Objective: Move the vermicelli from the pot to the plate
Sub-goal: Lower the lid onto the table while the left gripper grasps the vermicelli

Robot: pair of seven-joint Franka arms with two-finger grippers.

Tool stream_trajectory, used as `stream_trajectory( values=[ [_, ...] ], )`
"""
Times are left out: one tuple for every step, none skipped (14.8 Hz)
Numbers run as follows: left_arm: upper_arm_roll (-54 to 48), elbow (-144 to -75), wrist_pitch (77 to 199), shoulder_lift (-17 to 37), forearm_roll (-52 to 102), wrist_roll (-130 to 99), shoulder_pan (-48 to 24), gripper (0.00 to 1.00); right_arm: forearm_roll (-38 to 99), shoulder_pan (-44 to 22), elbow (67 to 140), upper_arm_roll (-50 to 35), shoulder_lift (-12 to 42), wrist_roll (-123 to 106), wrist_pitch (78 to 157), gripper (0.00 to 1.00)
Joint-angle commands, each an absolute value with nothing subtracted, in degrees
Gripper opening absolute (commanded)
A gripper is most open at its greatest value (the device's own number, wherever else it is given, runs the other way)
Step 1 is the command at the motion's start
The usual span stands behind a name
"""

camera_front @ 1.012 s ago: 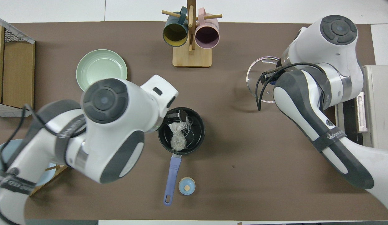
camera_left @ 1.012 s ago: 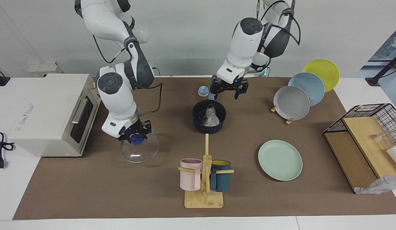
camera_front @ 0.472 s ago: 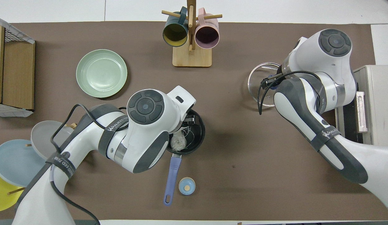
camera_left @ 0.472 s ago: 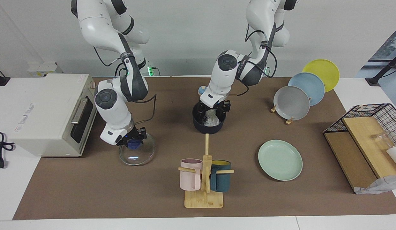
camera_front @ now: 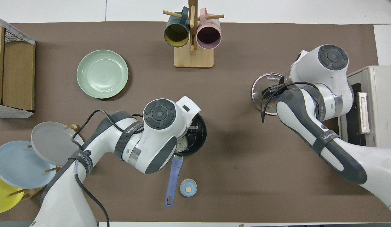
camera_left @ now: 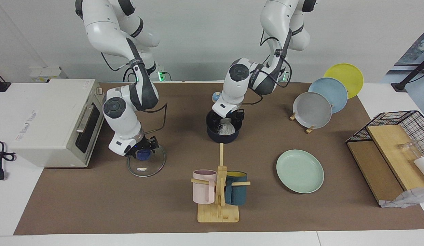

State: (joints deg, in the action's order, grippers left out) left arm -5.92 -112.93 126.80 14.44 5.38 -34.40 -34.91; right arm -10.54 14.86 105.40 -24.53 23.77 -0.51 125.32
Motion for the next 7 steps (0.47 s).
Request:
stream_trajectory(
  values=[
    [-4.92,-113.82,128.58,14.76,6.24,-35.5,-36.73,1.0,-11.08,15.73,105.04,-25.22,21.54,-0.62,123.33,1.0],
    [-4.92,-113.91,128.67,15.11,6.24,-35.59,-36.91,1.0,-11.16,15.65,103.55,-25.31,20.66,-0.62,120.87,1.0],
    [-4.83,-113.91,128.76,15.55,6.24,-36.03,-37.7,1.0,-11.16,15.73,101.97,-25.49,19.44,-0.62,117.54,1.0],
    [-4.83,-113.91,129.11,15.82,6.24,-36.64,-37.97,0.94,-10.81,15.73,100.47,-25.49,18.12,-0.7,114.03,1.0],
    [-4.83,-114.08,129.55,15.91,6.24,-36.91,-38.06,0.86,-10.64,15.73,99.24,-25.49,16.37,-0.62,110.78,1.0],
    [-4.83,-114.08,129.46,15.91,6.24,-36.91,-38.06,0.73,-10.55,15.82,98.01,-25.49,14.78,-0.62,107.96,1.0],
    [-4.83,-114.0,129.29,15.91,6.24,-36.91,-37.97,0.52,-10.29,15.99,96.69,-25.49,13.03,-0.62,104.71,1.0]
  ],
)
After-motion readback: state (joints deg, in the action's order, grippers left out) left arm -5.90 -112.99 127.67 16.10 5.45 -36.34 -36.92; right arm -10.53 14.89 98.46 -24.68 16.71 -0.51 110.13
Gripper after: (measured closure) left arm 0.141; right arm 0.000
